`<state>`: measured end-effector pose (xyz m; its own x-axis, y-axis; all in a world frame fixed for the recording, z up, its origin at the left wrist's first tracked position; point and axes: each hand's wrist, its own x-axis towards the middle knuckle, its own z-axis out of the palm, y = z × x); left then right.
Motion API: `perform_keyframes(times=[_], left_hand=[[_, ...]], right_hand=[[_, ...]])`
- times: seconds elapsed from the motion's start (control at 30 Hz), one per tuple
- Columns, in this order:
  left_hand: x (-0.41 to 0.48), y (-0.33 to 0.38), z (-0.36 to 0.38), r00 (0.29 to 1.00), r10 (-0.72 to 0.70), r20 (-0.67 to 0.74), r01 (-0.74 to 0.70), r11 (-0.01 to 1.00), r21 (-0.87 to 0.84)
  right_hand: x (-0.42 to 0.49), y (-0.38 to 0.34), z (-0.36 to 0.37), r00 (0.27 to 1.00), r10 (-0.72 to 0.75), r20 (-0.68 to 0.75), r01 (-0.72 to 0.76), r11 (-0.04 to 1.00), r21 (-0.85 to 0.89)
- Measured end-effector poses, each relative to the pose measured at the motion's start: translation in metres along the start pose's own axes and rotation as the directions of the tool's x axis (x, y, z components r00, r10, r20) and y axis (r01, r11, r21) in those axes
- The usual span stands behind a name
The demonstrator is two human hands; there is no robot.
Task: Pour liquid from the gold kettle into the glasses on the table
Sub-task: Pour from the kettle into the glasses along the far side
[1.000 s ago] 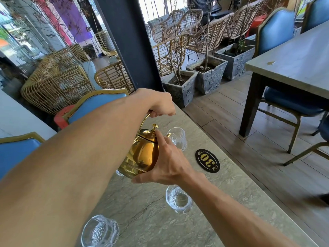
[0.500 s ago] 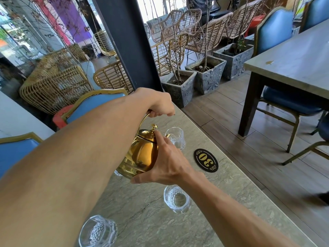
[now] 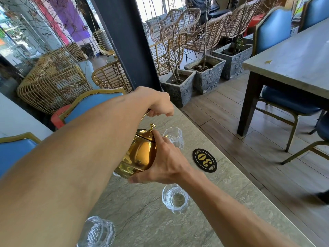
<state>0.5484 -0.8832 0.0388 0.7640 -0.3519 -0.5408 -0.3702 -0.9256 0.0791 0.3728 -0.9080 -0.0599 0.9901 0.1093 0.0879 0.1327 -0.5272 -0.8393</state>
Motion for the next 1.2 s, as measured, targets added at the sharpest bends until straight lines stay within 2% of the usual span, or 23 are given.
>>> perform_keyframes(times=[1.2], left_hand=[[0.0012,0.003,-0.0005,1.0,-0.03,0.003,0.029,0.999,0.041]], right_hand=[[0.0048,0.0025,-0.0039,1.0,-0.024,0.02,0.023,0.999,0.034]])
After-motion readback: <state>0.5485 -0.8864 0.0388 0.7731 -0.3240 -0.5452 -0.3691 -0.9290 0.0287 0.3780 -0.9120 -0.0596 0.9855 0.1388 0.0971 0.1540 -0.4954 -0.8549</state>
